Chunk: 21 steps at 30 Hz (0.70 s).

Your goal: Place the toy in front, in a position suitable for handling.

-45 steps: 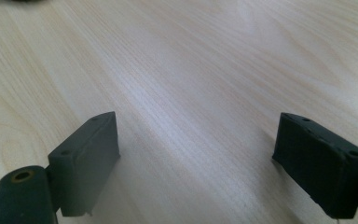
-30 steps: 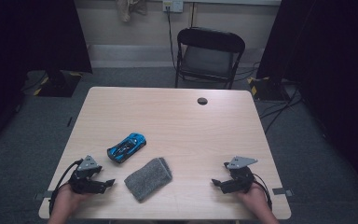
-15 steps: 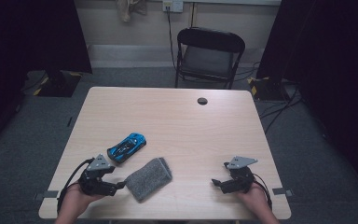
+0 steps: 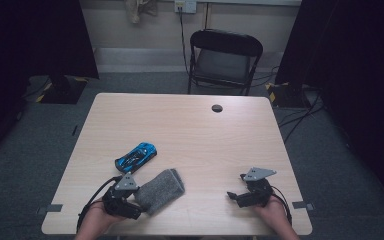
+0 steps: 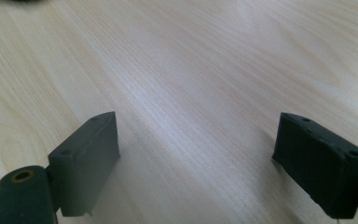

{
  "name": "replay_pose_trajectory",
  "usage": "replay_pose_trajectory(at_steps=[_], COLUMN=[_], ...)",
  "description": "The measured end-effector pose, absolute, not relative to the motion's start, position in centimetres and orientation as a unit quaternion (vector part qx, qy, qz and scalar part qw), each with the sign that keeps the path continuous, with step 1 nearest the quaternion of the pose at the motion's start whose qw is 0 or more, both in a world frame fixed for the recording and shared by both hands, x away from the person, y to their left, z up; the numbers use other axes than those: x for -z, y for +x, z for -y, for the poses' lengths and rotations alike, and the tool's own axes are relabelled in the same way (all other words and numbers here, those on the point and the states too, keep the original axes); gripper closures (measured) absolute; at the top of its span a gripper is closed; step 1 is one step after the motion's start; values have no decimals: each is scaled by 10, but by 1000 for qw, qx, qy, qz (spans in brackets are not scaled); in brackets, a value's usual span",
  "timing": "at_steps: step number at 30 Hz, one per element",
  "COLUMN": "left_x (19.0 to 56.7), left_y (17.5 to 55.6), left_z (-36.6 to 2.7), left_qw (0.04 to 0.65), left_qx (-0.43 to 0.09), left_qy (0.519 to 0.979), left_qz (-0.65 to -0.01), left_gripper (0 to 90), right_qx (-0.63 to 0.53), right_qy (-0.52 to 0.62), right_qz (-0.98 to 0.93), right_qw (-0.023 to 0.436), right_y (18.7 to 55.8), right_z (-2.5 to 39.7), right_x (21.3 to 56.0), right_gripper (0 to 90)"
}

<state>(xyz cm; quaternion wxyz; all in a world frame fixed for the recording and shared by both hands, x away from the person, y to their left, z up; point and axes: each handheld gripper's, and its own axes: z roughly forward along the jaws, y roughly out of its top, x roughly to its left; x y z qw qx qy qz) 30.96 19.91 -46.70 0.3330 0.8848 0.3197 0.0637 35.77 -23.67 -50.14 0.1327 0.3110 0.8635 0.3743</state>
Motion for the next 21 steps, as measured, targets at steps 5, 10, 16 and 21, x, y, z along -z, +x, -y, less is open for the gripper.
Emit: replay_pose_trajectory(at_steps=[5, 10, 16, 21], left_x=[470, 474, 476, 476], left_y=[310, 312, 313, 315], left_z=[-194, -190, -184, -182], left_qw=[320, 310, 302, 308], left_qx=[-71, -81, -92, -93], left_qy=[890, 893, 899, 901], left_qz=[-318, -315, -303, -289], left_gripper=[237, 262, 335, 438], right_qx=[-374, -374, -374, -374], right_qy=[311, 311, 311, 312], right_qz=[-864, -864, -864, -863], right_qw=[133, 133, 133, 133], right_y=[358, 358, 358, 357], right_z=[237, 237, 237, 237], right_x=[501, 501, 501, 501], right_gripper=[133, 133, 133, 134])
